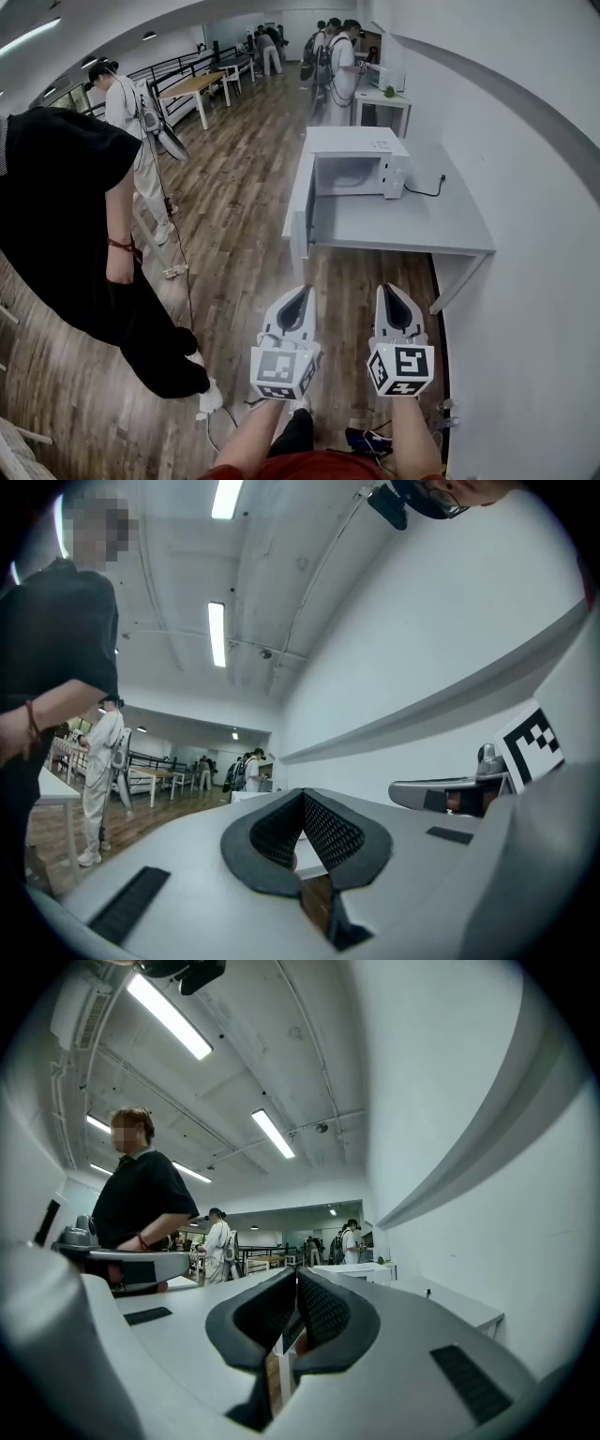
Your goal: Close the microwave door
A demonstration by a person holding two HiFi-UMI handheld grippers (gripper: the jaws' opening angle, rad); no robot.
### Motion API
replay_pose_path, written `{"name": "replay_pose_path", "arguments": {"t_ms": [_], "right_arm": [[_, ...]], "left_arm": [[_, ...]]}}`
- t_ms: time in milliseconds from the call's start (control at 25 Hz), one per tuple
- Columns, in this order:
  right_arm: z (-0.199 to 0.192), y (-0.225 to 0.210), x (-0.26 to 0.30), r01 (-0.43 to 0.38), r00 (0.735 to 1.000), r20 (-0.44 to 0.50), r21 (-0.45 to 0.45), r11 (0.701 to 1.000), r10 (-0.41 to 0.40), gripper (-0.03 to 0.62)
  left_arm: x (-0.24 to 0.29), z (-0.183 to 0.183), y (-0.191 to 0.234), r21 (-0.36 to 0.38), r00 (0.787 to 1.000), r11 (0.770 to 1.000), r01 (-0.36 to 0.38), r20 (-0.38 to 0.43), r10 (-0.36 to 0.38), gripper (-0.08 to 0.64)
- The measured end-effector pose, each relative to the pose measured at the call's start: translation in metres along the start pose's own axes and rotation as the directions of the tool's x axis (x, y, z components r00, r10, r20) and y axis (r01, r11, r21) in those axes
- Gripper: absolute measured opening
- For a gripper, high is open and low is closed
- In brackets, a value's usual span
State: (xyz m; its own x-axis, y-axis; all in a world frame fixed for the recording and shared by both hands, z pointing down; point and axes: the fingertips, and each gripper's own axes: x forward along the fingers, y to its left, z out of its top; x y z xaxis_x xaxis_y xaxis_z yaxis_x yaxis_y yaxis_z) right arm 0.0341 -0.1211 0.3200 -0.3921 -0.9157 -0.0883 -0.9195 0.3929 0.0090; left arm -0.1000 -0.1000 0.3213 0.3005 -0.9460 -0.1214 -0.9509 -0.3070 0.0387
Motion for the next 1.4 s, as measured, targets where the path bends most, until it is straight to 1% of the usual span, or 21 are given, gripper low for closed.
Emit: {"name": "replay_pose_path", "arguments": {"t_ms": [280, 480, 760, 880, 1000, 1120, 1240, 1320, 1400], "right_arm": [[0.000, 0.012, 0.105, -0.002, 1.000, -0.005, -0.006, 1.000, 0.002, 0.028], [-0.004, 0.024, 0.169, 0.003, 1.000, -0.011, -0.010, 1.000, -0.003, 0.028], [-0.038, 0.023, 0.225, 0.012, 0.998, -0.054, 0.003, 1.000, -0.012, 0.028], [-0.053, 0.021, 0.244, 0.010, 0.997, -0.083, 0.006, 1.000, -0.009, 0.028], [-0.073, 0.017, 0.264, -0.008, 0.994, -0.112, 0.009, 1.000, 0.008, 0.028], [-0.092, 0.009, 0.283, -0.022, 0.989, -0.143, 0.024, 0.999, 0.025, 0.028], [-0.107, -0.001, 0.302, -0.028, 0.985, -0.170, 0.040, 0.999, 0.034, 0.028], [-0.117, -0.007, 0.315, -0.037, 0.981, -0.187, 0.049, 0.998, 0.046, 0.028], [-0.126, -0.013, 0.326, -0.044, 0.978, -0.201, 0.055, 0.998, 0.054, 0.028]], "left_arm": [[0.072, 0.000, 0.079, -0.001, 1.000, 1.000, 0.007, -0.001, -0.007, 0.026], [0.114, -0.005, 0.129, 0.003, 1.000, 1.000, 0.018, -0.011, -0.018, 0.027], [0.160, -0.037, 0.166, 0.017, 0.998, 0.999, 0.035, -0.050, -0.034, 0.026], [0.176, -0.058, 0.175, 0.031, 0.995, 0.997, 0.069, -0.078, -0.066, 0.027], [0.195, -0.084, 0.181, 0.073, 0.989, 0.992, 0.106, -0.115, -0.097, 0.028], [0.212, -0.112, 0.187, 0.121, 0.977, 0.981, 0.154, -0.169, -0.133, 0.029], [0.226, -0.137, 0.190, 0.135, 0.954, 0.964, 0.229, -0.226, -0.195, 0.041], [0.235, -0.153, 0.190, 0.142, 0.931, 0.945, 0.294, -0.264, -0.250, 0.119], [0.242, -0.168, 0.191, 0.152, 0.905, 0.921, 0.358, -0.298, -0.302, 0.163]]}}
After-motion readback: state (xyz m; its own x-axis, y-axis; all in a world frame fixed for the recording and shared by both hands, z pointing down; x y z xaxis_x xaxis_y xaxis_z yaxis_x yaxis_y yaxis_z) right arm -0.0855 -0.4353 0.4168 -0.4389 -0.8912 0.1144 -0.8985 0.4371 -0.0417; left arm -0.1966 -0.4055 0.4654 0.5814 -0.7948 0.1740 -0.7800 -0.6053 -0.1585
